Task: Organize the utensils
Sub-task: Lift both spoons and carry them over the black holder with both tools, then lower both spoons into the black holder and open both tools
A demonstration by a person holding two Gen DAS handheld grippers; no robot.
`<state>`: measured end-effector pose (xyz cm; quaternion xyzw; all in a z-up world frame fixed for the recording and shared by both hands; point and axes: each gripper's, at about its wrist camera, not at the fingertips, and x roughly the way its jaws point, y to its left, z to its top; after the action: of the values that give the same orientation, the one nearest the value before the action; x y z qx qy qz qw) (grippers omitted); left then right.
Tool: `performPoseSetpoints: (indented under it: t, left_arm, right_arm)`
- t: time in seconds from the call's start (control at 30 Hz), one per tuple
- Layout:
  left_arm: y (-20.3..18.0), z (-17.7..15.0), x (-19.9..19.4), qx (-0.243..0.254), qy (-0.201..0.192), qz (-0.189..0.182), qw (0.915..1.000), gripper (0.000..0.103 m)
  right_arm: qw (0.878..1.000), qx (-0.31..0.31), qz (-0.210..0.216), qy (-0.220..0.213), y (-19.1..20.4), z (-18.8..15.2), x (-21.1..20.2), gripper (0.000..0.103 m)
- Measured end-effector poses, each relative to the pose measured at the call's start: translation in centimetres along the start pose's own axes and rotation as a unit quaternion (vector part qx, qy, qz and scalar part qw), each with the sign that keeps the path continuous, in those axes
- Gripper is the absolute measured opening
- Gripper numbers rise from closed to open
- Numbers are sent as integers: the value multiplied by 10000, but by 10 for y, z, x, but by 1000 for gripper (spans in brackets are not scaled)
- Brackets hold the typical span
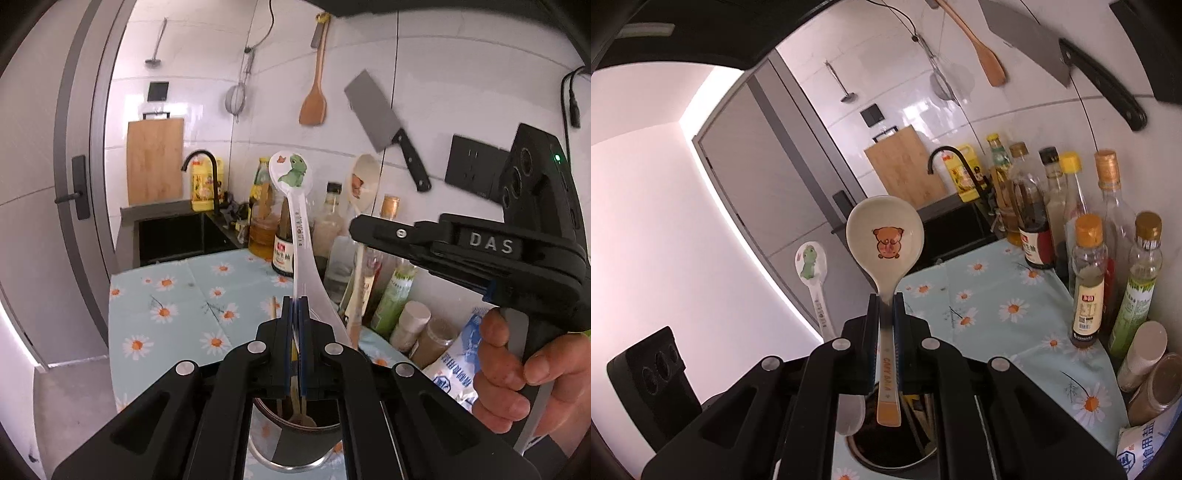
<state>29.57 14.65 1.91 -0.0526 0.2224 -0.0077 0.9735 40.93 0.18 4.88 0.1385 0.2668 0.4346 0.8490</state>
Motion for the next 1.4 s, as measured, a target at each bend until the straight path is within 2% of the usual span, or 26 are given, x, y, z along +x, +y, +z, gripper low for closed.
performPoseSetpoints:
  t: [0.53,0.67,0.73,0.8,0.87,1.27,1.33,1.4]
  left_arm:
    - [-4,-28,20,35,399,31,9992,2]
    - [0,-28,23,-166,525,-14,9985,4]
    - [0,-28,22,-181,532,11,9984,4]
    - [2,-27,21,-218,537,5,9983,4]
    - [3,-27,19,-243,530,18,9983,4]
    - [6,-26,4,-363,439,-34,9984,4]
    - [7,-25,2,-391,433,-60,9983,10]
    - [6,-24,-1,-400,414,-93,9983,11]
  right_arm:
    - [9986,105,-137,507,-14,-32,25,9]
    - [9981,126,-155,587,-15,-33,26,9]
    - [9977,188,-151,641,-16,-33,26,10]
    - [9975,167,-199,656,-16,-32,24,19]
    - [9972,207,-170,697,-17,-32,23,22]
    - [9975,186,-212,646,-12,-28,9,23]
    - [9975,166,-205,655,-9,-28,7,23]
    - [9976,147,-171,660,-6,-29,3,23]
